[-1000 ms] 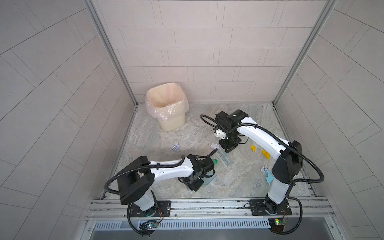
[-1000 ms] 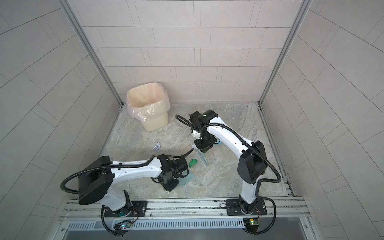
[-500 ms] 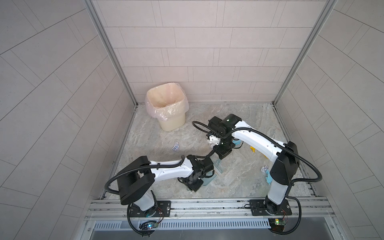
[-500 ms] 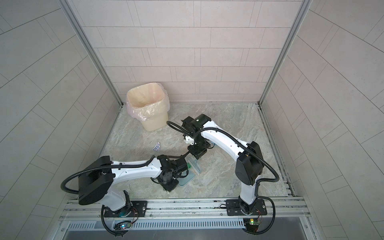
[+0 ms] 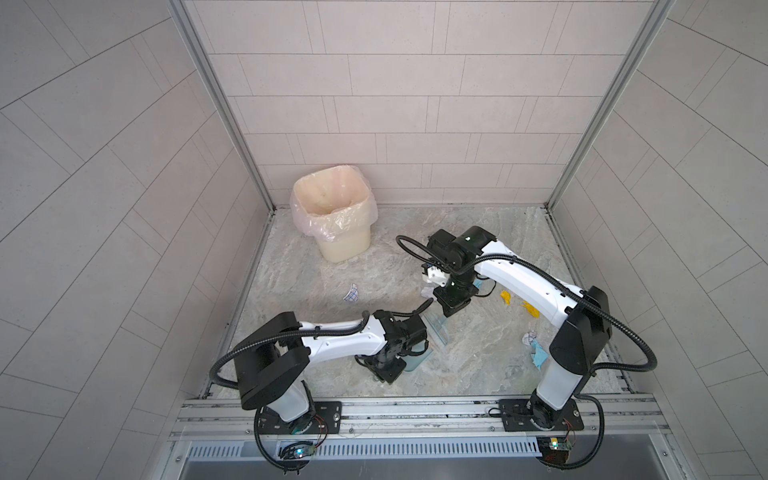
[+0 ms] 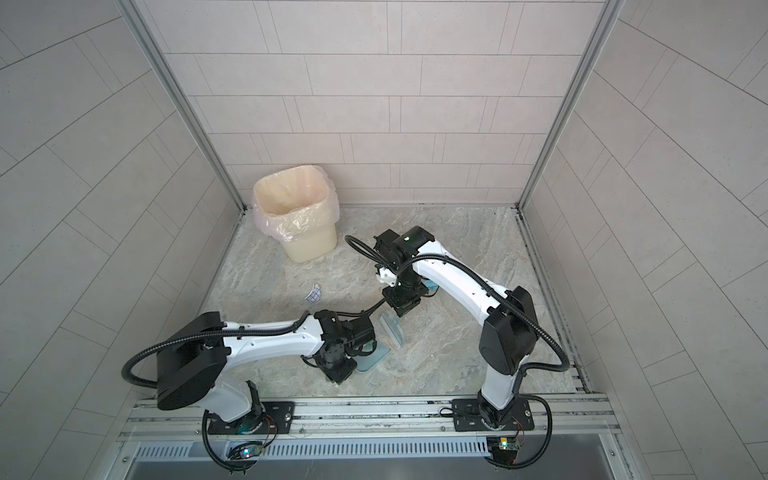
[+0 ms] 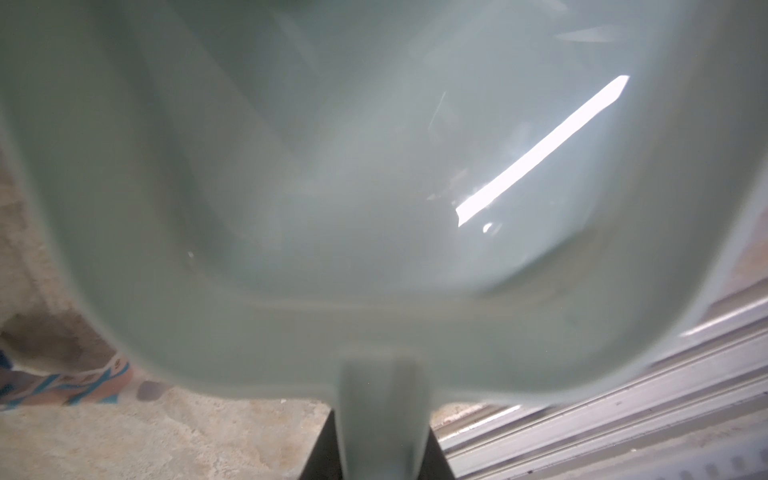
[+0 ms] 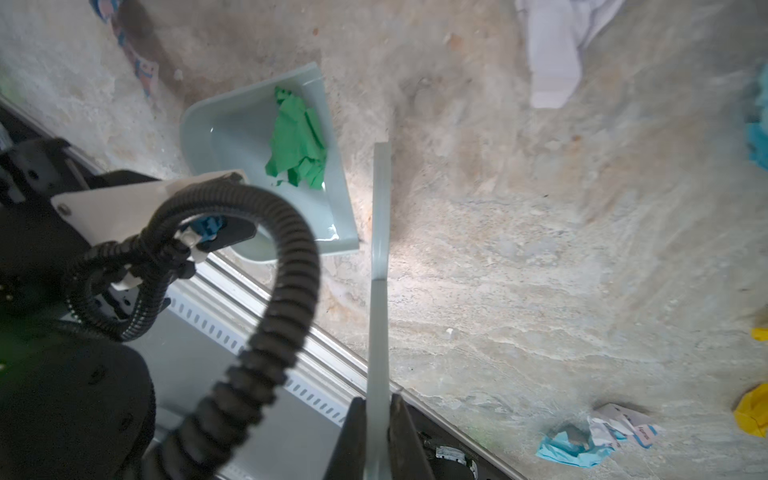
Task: Sweep away the paper scraps from the table
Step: 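Sweep the green scrap into the dustpan with the brush in the right gripper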
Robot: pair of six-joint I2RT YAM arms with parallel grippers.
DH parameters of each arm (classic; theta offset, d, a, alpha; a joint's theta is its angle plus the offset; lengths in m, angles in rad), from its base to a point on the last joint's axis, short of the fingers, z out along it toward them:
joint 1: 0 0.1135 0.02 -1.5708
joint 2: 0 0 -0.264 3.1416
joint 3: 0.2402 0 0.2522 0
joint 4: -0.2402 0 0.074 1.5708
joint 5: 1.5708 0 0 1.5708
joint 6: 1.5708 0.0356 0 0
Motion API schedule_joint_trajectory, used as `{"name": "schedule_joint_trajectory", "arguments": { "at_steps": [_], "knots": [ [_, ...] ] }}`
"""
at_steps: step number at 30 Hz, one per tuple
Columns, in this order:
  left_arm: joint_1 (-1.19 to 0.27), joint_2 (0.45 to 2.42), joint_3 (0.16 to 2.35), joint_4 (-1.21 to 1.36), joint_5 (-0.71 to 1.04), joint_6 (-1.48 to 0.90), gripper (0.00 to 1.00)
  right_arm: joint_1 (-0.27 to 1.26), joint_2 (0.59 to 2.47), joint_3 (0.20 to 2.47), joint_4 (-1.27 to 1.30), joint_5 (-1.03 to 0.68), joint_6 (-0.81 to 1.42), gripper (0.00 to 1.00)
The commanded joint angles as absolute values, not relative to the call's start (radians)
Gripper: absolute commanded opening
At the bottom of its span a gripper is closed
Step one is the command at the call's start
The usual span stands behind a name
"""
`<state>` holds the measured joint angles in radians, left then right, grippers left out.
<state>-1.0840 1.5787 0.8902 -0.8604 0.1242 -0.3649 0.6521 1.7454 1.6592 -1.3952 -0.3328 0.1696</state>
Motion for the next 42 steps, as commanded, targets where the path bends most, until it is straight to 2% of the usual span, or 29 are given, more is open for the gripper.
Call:
{"name": "schedule_joint_trajectory", "arguments": {
  "at_steps": [1, 14, 25, 42],
  "knots": [
    [-1.081, 1.569, 0.880, -0.872, 0.099, -0.359, 0.00, 0.655, 1.725, 1.695, -1.337, -0.282, 0.232, 0.00],
    [-1.081, 1.563, 0.878, -0.873, 0.098, -0.362, 0.00, 0.663, 1.705, 1.616, -1.080, -0.288, 0.396, 0.00],
    [-1.079, 1.558, 0.878, -0.876, 0.092, -0.364, 0.00, 0.725, 1.723, 1.586, -1.072, -0.387, 0.402, 0.00],
    [-1.081, 1.538, 0.879, -0.882, 0.074, -0.371, 0.00, 0.743, 1.618, 1.494, -1.043, -0.484, 0.474, 0.00]
  ]
}}
